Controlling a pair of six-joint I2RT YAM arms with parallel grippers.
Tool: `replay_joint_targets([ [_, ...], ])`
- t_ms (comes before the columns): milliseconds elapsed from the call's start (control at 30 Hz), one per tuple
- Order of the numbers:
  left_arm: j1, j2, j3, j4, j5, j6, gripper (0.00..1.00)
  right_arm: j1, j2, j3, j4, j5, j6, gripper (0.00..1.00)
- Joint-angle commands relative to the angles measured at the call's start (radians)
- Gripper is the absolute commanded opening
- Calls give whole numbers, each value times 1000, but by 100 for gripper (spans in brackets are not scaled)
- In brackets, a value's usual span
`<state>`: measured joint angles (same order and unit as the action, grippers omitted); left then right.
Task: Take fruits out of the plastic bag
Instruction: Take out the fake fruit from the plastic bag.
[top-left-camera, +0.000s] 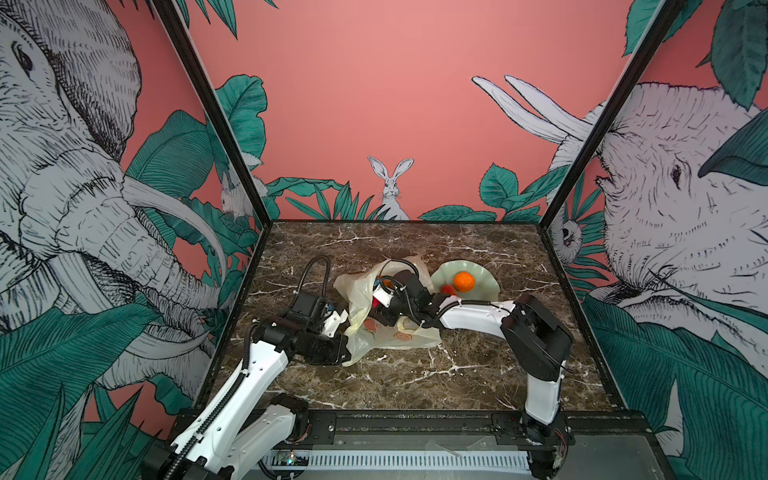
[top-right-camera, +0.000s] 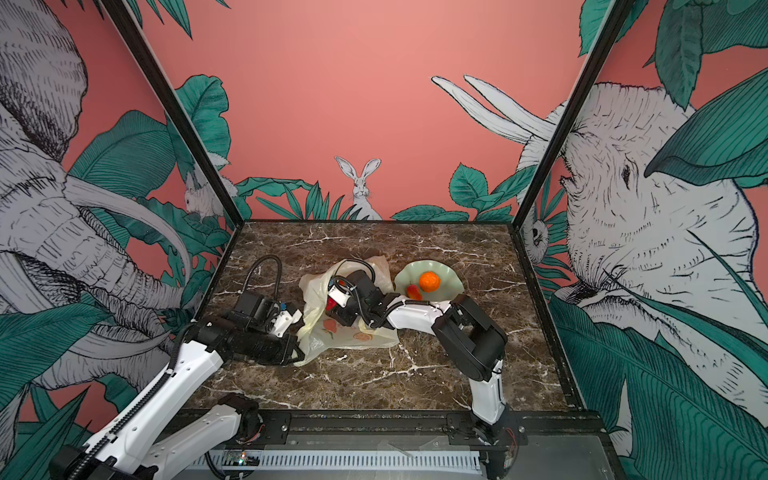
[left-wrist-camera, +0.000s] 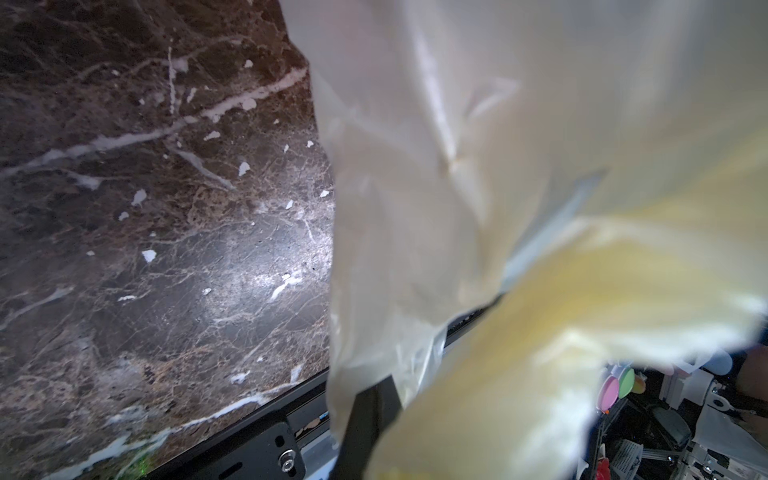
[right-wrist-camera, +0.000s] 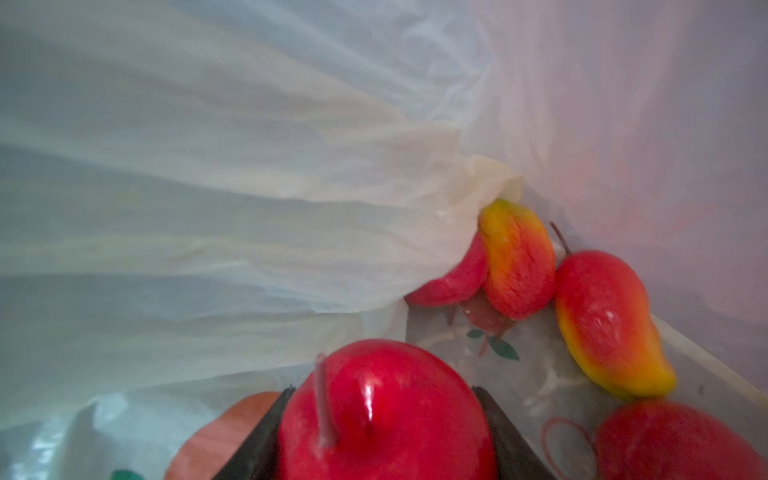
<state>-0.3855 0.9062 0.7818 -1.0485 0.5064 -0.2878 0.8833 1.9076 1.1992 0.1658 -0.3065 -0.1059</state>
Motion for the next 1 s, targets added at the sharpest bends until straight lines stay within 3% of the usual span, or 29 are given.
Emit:
replay_joint_targets([
  [0,-2,-22,12,-8,-20,2,0,6,-43,21,-80,-78,-20,38],
  [267,-2,-82,35,108,-88,-49,0,8,-97,5,-260,-25,-9,39],
  [433,-3,-79,70,129,-101,-12,0,8,-133,-34,-241,-61,-60,39],
  [600,-2,-81,85,104,-104,107,0,8,-166,-52,-218,-77,-114,39],
  [667,-3,-84,72,128,-124,95,0,8,-185,-73,-190,-85,-128,39],
  [767,-3,-87,14,222,-53,102,0,8,-212,-97,-157,-86,-135,40],
  [833,-3,-87,8,217,-108,88,0,8,-230,-106,-146,-76,-133,40],
  [967,-3,-91,-5,228,-97,88,0,8,-275,-135,-111,-59,-135,39],
])
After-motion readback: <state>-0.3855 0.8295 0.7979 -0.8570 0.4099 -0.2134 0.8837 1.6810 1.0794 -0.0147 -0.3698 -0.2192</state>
